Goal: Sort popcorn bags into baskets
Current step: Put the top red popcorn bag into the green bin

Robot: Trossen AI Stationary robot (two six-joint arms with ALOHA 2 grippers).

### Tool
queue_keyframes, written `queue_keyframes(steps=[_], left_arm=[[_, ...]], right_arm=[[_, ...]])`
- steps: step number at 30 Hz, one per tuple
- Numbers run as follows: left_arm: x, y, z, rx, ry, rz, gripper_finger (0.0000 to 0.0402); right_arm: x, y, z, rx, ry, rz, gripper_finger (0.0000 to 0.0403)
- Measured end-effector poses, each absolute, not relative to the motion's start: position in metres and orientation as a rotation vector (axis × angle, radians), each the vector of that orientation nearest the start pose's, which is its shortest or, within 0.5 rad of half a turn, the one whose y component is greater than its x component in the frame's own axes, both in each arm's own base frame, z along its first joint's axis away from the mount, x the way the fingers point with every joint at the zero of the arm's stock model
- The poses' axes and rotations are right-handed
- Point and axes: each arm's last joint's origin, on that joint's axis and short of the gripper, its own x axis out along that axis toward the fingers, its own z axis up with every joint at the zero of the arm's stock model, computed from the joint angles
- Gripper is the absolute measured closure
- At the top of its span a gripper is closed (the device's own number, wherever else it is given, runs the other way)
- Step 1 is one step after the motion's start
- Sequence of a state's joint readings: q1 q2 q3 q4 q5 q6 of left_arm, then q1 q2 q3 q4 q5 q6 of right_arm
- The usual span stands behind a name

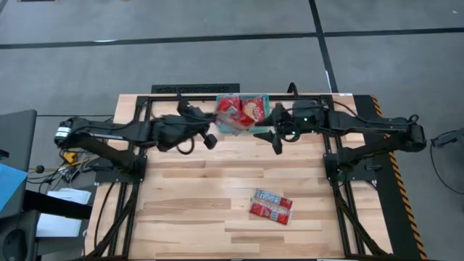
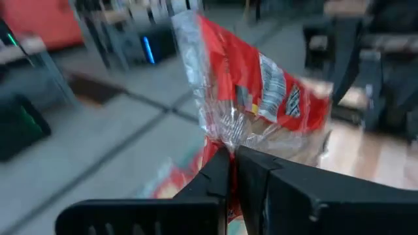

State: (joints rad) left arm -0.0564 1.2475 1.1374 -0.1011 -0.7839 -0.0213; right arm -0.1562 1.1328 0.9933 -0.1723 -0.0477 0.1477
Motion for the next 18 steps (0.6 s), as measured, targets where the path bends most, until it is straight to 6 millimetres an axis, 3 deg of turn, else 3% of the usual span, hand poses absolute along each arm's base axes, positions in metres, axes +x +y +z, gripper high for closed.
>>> queue_keyframes(steps=[9, 18], left_arm=[[0.256, -0.008, 0.412, 0.286, -0.016, 0.789, 0.0401], [0.252, -0.013, 0.429, 0.368, -0.144, 0.751, 0.0401]], right_arm=[[0.251, -0.041, 0.362, 0.130, 0.050, -0.197, 0.0163], [0.251, -0.050, 0.376, 0.028, -0.088, -0.210, 0.0163]])
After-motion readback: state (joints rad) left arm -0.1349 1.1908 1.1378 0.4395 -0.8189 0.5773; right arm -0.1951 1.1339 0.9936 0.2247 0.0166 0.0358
